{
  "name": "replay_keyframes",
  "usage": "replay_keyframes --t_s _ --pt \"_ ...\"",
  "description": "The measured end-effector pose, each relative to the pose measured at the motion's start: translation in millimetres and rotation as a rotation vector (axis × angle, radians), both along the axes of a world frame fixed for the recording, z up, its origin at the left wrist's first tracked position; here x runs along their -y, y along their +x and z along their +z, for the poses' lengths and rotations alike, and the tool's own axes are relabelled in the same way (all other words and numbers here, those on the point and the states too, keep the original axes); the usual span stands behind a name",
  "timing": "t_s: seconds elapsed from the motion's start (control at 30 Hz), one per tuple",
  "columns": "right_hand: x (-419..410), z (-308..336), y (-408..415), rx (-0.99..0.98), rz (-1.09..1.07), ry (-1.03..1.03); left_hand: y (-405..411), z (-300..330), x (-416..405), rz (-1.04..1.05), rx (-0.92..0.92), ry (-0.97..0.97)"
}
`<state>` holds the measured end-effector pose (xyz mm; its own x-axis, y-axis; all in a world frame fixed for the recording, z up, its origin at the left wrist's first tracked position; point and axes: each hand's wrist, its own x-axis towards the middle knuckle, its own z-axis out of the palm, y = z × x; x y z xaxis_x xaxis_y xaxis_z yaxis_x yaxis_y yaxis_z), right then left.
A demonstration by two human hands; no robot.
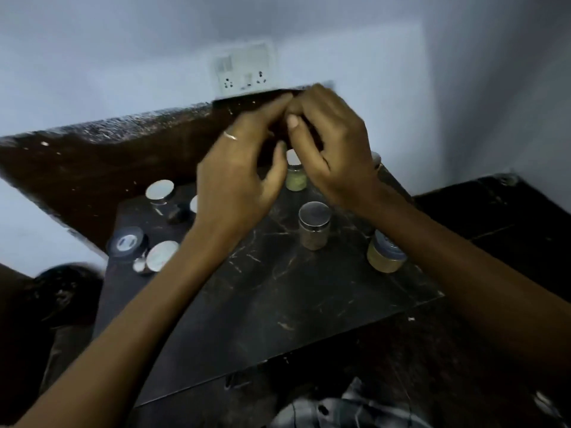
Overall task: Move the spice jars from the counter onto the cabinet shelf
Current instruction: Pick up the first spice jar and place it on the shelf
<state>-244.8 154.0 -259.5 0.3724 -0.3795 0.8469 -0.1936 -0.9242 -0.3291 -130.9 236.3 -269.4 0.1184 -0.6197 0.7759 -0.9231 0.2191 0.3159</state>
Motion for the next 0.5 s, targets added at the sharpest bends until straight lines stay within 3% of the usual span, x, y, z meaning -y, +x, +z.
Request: replay_keyframes --t_s 0.13,0.33,0.5 --pt "39.3 -50.2 -35.5 -0.149 -0.044 0.091 -30.5 -53.7 37.8 -0.105 -0.133 0.221" --pt "84.3 -113.0 -83.7 -0.364 -0.042 0.48 -74.4 -130.1 88.9 -0.248 -0.362 0.518" --pt "120.1 -149.2 -112.0 -0.779 -0.168 0.671 -94.8 -187.9 109.1 -0.333 -0.543 0.886"
